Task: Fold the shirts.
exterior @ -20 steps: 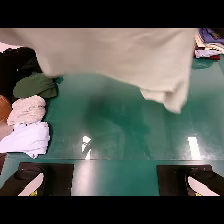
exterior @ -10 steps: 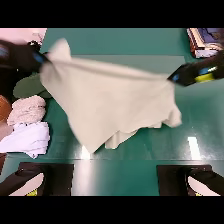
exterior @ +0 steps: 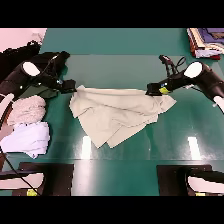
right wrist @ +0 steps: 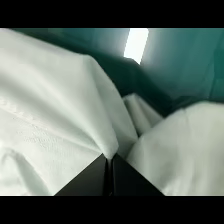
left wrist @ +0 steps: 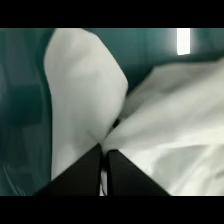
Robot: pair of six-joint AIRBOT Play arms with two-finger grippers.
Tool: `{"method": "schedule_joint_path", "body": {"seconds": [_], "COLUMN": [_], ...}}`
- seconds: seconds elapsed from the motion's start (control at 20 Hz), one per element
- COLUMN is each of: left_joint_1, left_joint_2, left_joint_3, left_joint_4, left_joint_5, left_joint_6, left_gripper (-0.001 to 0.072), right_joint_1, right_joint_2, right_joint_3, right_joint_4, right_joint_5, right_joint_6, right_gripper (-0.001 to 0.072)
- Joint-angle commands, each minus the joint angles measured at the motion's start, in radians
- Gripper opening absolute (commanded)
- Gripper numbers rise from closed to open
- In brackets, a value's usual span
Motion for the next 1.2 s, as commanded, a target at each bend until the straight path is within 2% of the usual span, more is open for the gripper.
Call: {"method": "schedule_joint_path", "body": {"seconds": [0.0,0.05,0.1,0.15,0.2,0.35,0.45,0.7,0.9,1.05,1.15], "left_joint_1": [0.0,0.0,0.0,0.0,0.0,0.027,0.031,-0.073,-0.212,-0.278,-0.334], "left_joint_2": [-0.039,-0.039,-0.039,-0.039,-0.039,-0.013,0.059,0.342,0.468,0.481,0.48], "left_joint_3": [0.053,0.072,0.09,0.108,0.132,0.2,0.134,-0.337,-0.688,-0.809,-0.832], "left_joint_4": [-0.001,-0.001,0.0,0.007,0.026,0.085,0.102,0.066,-0.142,-0.299,-0.347], "left_joint_5": [0.105,0.094,0.074,0.048,0.005,-0.235,-0.299,-0.252,-0.146,-0.07,-0.003], "left_joint_6": [0.002,0.002,0.003,0.003,0.002,-0.025,-0.029,-0.156,-0.211,-0.209,-0.209], "left_gripper": [0.0319,0.0376,0.0377,0.0377,0.0377,0.0378,0.0378,0.0378,0.0379,0.038,0.038], "right_joint_1": [0.0,0.0,0.0,-0.001,-0.005,-0.047,-0.09,-0.191,-0.232,-0.235,-0.234], "right_joint_2": [-0.076,-0.089,-0.101,-0.111,-0.114,-0.072,0.005,0.183,0.227,0.226,0.226], "right_joint_3": [0.093,0.122,0.15,0.174,0.193,0.219,0.179,0.023,-0.042,-0.042,-0.04], "right_joint_4": [0.013,0.014,0.013,0.013,0.01,-0.01,-0.012,-0.011,-0.009,0.006,0.006], "right_joint_5": [-0.047,-0.042,-0.035,-0.027,-0.018,0.016,0.02,0.024,0.025,0.022,0.015], "right_joint_6": [-0.005,-0.005,-0.005,-0.005,-0.005,-0.005,-0.005,-0.014,-0.015,-0.029,-0.031], "right_gripper": [0.0014,0.0016,0.009,0.0317,0.0414,0.0412,0.0411,0.0411,0.0411,0.0411,0.0411]}}
